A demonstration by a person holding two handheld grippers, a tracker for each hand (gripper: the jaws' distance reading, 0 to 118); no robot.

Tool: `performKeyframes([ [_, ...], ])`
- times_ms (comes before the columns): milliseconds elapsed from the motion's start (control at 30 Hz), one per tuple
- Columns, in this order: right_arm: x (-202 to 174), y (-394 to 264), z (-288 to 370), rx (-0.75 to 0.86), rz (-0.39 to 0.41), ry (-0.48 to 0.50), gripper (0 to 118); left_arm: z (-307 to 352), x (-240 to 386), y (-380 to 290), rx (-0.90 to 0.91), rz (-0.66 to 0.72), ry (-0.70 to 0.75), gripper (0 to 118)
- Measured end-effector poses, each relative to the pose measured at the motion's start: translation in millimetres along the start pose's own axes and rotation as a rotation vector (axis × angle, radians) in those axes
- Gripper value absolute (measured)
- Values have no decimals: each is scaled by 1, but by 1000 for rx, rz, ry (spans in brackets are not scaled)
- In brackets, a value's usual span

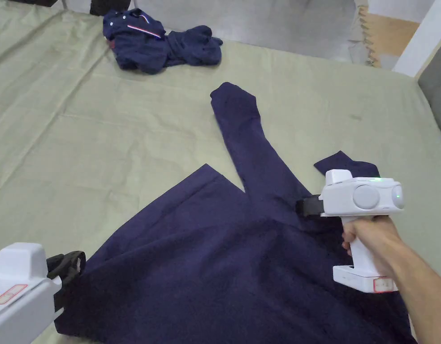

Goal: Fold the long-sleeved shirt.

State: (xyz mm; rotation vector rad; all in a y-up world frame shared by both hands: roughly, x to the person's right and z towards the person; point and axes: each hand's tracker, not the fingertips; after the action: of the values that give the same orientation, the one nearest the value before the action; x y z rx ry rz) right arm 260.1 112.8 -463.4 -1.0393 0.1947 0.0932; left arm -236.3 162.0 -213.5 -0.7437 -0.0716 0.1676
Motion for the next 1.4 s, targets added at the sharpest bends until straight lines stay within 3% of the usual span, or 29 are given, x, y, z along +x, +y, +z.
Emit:
performKeyframes([
  [33,0,1,4,-6,-19,39,54,3,-5,-2,0,4,-2,4],
  [67,3,2,8,-8,-21,40,26,5,-12,-2,-3,14,-22,14],
  [100,5,1,12,20,-5,39,0,6,-17,-2,-9,26,-36,34],
  [167,-18,-14,29,30,-31,41,0,7,-28,-4,-40,25,-50,104],
  [200,-24,-18,32,26,-27,55,0,8,-33,-7,-76,-8,-98,110],
  [233,-30,-21,36,34,-16,52,0,8,-39,-12,-55,-48,-160,107],
  [333,-29,-22,49,53,-13,47,0,-4,-48,-22,-182,-163,-156,110],
  [400,-24,-20,51,58,-25,47,0,-16,-49,-29,-227,-241,-167,107],
  [433,-26,-20,54,63,-26,46,0,-17,-50,-28,-246,-257,-192,100],
  [567,-26,-22,63,81,-27,45,0,-23,-43,-36,-256,-211,-264,6],
  [700,-21,-24,93,165,-46,68,0,-9,-43,-35,-230,-122,-369,6],
  [933,-6,-21,203,416,-29,104,0,44,-47,5,-12,-55,-358,6],
  [1300,13,4,442,835,3,60,0,159,16,162,374,-90,-414,6],
  [1400,11,16,496,912,37,2,0,188,36,213,475,-88,-413,6],
])
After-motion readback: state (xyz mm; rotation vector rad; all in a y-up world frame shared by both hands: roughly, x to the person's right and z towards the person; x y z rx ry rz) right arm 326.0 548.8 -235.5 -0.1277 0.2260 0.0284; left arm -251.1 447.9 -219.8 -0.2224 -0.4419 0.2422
